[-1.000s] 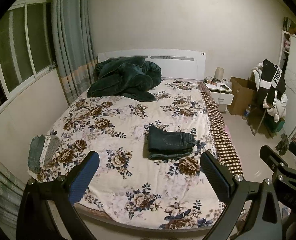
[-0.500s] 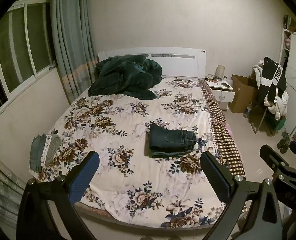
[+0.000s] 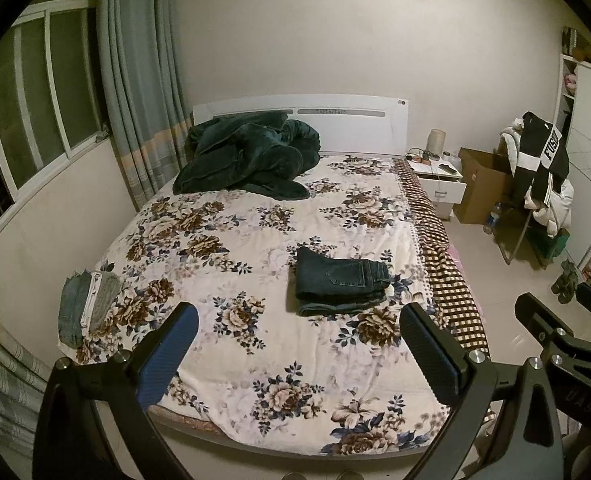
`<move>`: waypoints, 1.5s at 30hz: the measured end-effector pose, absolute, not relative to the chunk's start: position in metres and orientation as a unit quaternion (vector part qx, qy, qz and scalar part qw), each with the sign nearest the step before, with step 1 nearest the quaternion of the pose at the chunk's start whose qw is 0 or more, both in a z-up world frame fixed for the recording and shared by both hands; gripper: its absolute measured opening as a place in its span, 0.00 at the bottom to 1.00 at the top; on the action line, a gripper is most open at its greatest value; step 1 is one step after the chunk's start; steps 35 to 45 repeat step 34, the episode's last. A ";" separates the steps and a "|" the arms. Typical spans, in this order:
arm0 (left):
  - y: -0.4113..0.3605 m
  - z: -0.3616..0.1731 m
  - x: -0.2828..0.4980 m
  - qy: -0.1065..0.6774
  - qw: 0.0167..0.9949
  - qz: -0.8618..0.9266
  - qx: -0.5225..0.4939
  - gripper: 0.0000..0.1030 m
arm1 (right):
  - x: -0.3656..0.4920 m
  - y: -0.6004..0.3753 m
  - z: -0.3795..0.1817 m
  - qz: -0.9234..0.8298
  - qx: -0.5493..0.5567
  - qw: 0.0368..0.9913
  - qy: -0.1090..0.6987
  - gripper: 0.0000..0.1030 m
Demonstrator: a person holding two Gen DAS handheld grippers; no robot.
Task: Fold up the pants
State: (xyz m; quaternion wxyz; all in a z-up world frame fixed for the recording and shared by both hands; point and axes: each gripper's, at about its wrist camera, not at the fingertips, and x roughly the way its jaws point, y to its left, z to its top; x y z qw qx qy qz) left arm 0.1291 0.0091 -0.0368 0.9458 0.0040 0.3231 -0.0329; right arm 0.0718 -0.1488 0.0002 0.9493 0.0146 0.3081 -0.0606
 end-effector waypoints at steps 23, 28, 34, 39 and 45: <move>0.007 -0.037 0.130 0.322 0.946 -0.035 0.006 1.00 | 0.070 -0.150 0.003 -0.062 0.016 0.950 0.305 1.00; 0.007 -0.038 0.130 0.322 0.946 -0.036 0.008 1.00 | 0.070 -0.151 0.004 -0.064 0.015 0.950 0.305 1.00; 0.008 -0.034 0.133 0.318 0.947 -0.036 0.005 1.00 | 0.069 -0.152 0.005 -0.066 0.015 0.950 0.304 1.00; 0.008 -0.034 0.133 0.318 0.947 -0.036 0.005 1.00 | 0.069 -0.152 0.005 -0.066 0.015 0.950 0.304 1.00; 0.008 -0.034 0.133 0.318 0.947 -0.036 0.005 1.00 | 0.069 -0.152 0.005 -0.066 0.015 0.950 0.304 1.00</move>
